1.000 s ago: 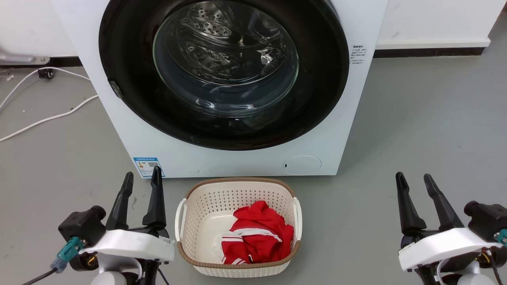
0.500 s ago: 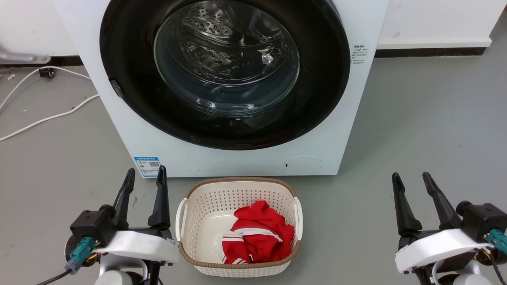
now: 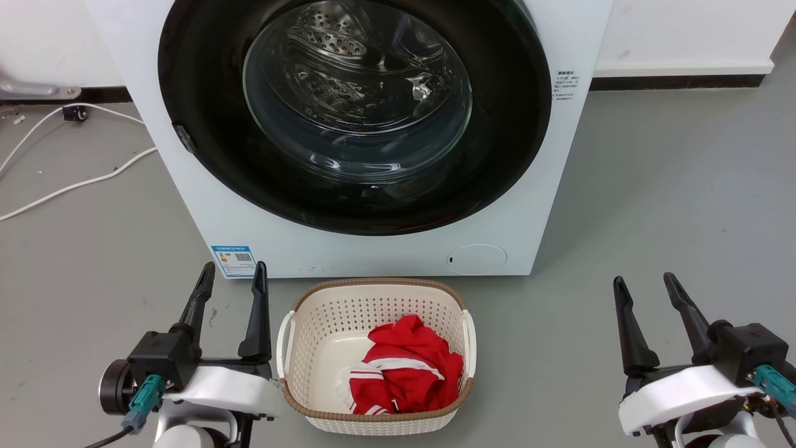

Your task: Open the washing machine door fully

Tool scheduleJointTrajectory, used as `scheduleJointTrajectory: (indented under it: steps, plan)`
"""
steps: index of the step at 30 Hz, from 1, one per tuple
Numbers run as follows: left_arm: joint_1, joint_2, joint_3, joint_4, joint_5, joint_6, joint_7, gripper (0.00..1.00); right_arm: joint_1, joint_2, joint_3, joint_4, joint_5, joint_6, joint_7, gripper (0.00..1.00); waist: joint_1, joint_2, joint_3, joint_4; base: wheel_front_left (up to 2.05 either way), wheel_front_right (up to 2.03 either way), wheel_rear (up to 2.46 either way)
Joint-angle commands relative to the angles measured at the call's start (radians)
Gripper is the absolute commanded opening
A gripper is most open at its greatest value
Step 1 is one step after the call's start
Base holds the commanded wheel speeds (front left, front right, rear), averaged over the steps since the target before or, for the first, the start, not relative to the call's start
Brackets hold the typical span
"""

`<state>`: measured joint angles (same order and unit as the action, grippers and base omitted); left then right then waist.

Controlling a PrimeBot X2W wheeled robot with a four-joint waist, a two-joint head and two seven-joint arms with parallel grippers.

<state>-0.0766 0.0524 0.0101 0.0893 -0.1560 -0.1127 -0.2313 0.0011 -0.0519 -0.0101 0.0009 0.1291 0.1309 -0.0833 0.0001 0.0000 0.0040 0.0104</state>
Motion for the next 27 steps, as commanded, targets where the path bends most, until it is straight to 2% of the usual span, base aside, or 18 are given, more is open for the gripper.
scheduleJointTrajectory:
  steps: [1, 17, 27]
  plan:
    - [-0.009, 0.004, -0.001, -0.002, 0.022, 0.006, -0.007, 1.00, 0.005, 0.002, 0.001, -0.009, -0.022, 0.000, -0.007, 1.00, 0.0000, 0.0000, 0.000, 0.001, 0.00, 0.00, 0.00]
    - [-0.002, 0.003, -0.005, -0.003, 0.126, 0.014, -0.036, 1.00, 0.007, 0.003, 0.011, -0.013, -0.111, 0.000, -0.022, 1.00, -0.0001, 0.0000, -0.001, 0.003, 0.00, 0.00, 0.00]
    - [0.001, 0.001, -0.002, 0.007, 0.107, 0.015, -0.034, 1.00, 0.003, 0.003, 0.006, 0.001, -0.090, 0.000, -0.021, 1.00, -0.0001, 0.0000, 0.002, 0.003, 0.00, 0.00, 0.00]
